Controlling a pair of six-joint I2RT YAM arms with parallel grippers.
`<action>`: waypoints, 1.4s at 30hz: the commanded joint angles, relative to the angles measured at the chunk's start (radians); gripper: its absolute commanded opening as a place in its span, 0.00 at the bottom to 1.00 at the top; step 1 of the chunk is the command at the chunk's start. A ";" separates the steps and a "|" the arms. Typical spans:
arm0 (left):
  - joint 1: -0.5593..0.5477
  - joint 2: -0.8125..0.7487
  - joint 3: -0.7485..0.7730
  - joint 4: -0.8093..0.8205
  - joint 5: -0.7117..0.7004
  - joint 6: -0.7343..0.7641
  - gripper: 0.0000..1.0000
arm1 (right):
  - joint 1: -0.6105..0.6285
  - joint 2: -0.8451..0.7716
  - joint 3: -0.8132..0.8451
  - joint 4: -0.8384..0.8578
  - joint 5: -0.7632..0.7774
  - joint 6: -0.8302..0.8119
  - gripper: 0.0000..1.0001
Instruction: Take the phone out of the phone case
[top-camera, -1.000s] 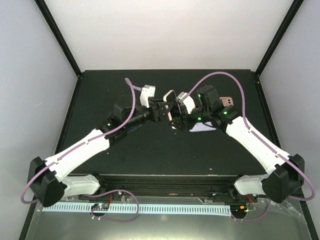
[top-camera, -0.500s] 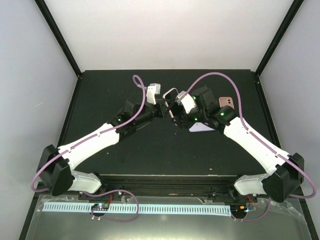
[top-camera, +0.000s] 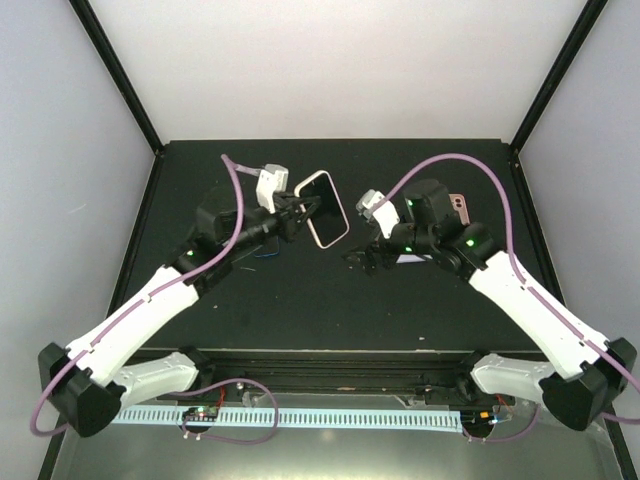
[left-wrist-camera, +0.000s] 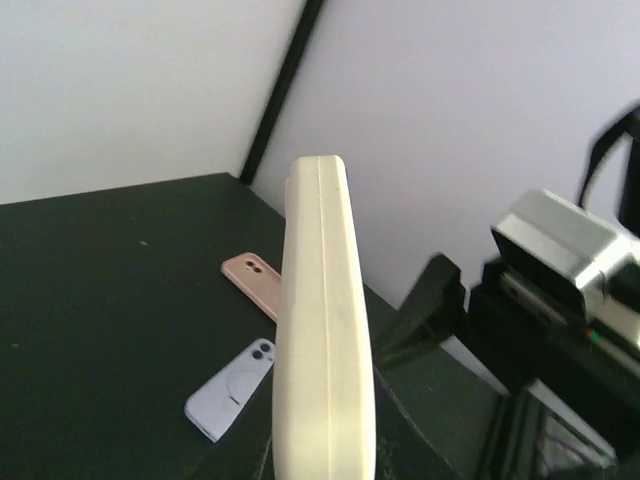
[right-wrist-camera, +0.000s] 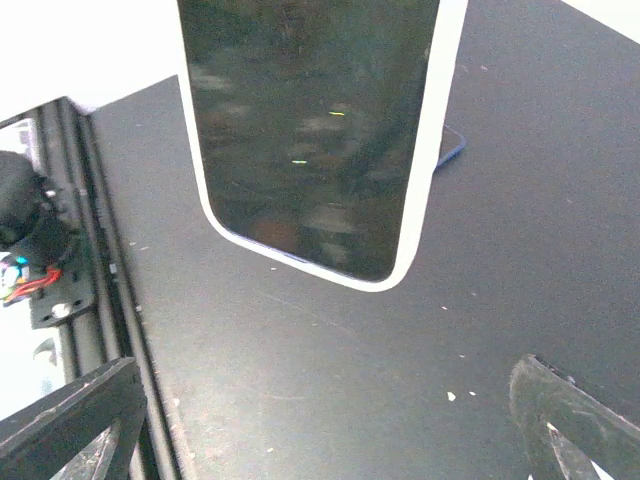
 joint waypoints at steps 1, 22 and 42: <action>0.051 -0.064 -0.040 0.046 0.358 0.134 0.02 | -0.025 -0.041 -0.017 -0.055 -0.202 -0.111 0.99; 0.089 -0.029 0.024 0.167 0.813 0.087 0.02 | -0.021 0.006 0.044 -0.312 -0.651 -0.532 0.38; 0.095 -0.002 -0.006 0.323 0.863 -0.102 0.02 | 0.003 0.002 0.063 -0.279 -0.590 -0.570 0.12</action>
